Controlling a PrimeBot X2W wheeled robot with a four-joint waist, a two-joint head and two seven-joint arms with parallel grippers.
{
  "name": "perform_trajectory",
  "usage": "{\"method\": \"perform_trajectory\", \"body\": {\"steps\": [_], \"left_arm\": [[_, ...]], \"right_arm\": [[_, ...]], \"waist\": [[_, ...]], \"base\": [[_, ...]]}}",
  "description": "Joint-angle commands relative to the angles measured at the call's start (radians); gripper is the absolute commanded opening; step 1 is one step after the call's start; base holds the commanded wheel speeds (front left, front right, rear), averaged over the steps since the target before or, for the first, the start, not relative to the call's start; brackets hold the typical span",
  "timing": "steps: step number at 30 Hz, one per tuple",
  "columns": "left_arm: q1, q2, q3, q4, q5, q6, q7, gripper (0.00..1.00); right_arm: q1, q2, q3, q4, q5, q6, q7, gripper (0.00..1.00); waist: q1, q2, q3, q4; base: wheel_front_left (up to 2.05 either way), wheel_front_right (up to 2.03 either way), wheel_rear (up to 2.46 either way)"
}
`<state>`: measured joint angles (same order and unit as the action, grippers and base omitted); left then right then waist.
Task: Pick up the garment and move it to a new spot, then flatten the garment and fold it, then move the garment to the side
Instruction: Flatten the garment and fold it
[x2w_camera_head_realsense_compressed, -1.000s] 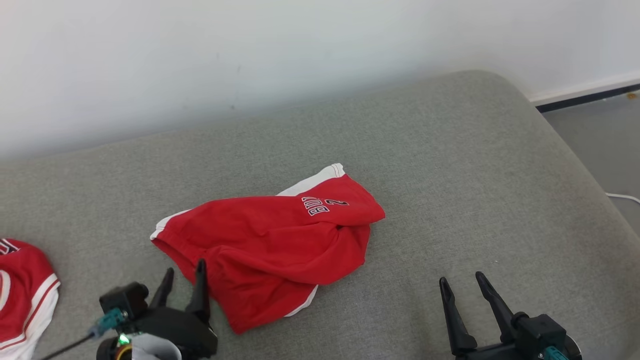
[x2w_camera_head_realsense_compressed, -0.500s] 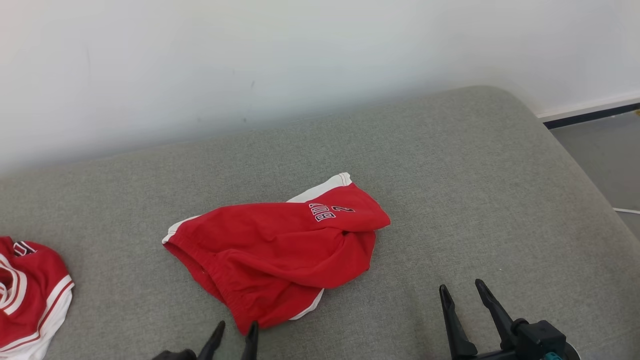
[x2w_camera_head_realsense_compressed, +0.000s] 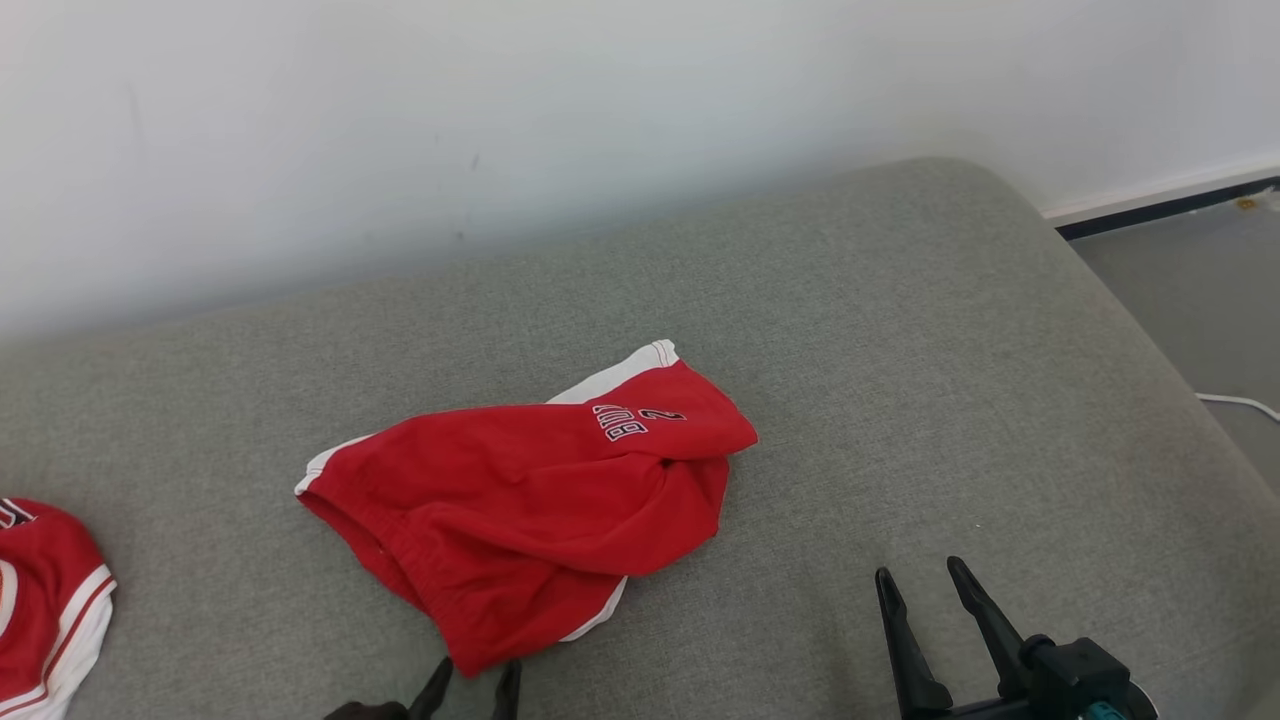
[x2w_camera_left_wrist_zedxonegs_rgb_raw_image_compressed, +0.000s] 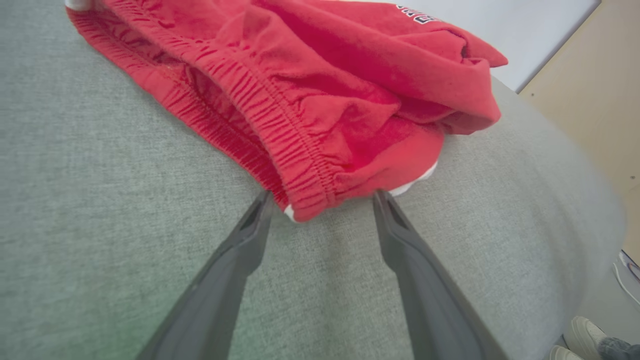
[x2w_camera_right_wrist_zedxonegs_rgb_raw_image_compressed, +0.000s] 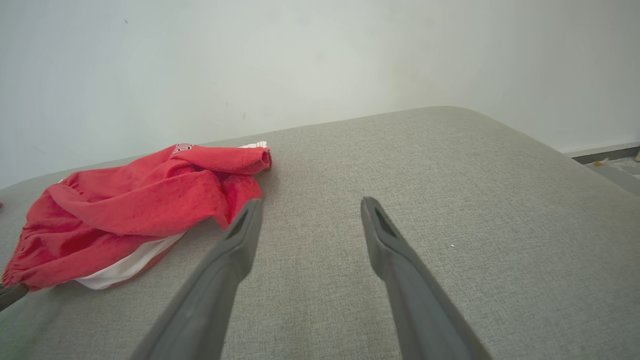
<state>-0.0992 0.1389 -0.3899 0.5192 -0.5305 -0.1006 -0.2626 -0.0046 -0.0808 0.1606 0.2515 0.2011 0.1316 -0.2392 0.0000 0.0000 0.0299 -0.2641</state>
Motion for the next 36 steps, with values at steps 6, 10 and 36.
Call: {"method": "perform_trajectory", "body": {"steps": [6, 10, 36], "left_arm": [[-0.041, -0.002, 0.023, 0.035, 0.022, 0.008, -0.003, 1.00], [-0.056, -0.003, 0.014, 0.047, 0.027, -0.002, -0.003, 0.00], [-0.583, -0.084, -0.132, -0.158, -0.072, -0.029, 0.085, 0.00]], "right_arm": [[-0.007, -0.002, -0.002, -0.002, 0.007, -0.002, -0.006, 1.00], [-0.007, 0.001, -0.004, -0.001, 0.006, -0.002, -0.006, 1.00], [-0.033, 0.021, 0.023, 0.028, 0.021, -0.002, -0.017, 1.00]], "waist": [[0.0000, 0.0000, 0.011, -0.017], [0.0000, 0.0000, 0.012, -0.022], [0.0000, 0.0000, 0.017, -0.098]], "base": [[0.00, 0.00, 0.00], [0.00, 0.00, 0.00], [0.00, 0.00, 0.00]]}}
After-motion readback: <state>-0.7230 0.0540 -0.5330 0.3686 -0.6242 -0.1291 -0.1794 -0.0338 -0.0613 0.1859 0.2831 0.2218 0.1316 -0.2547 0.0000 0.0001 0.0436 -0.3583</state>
